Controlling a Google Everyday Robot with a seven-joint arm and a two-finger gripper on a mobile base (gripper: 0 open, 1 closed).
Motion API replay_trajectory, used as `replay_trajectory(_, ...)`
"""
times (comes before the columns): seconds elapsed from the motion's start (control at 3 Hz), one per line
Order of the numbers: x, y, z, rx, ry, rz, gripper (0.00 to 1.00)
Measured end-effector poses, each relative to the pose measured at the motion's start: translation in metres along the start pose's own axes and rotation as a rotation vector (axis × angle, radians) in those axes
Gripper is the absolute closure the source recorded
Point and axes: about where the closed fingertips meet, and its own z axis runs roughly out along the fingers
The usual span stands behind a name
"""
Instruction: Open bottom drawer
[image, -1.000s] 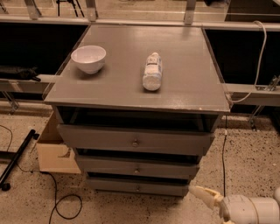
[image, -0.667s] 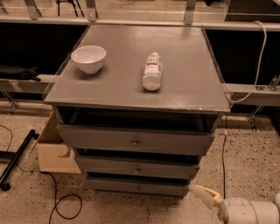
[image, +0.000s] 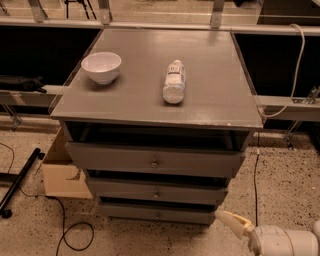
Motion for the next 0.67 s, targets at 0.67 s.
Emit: replay_trajectory(0.67,0.063,-0.025,0.000,0.187,0.134,0.119,0.00)
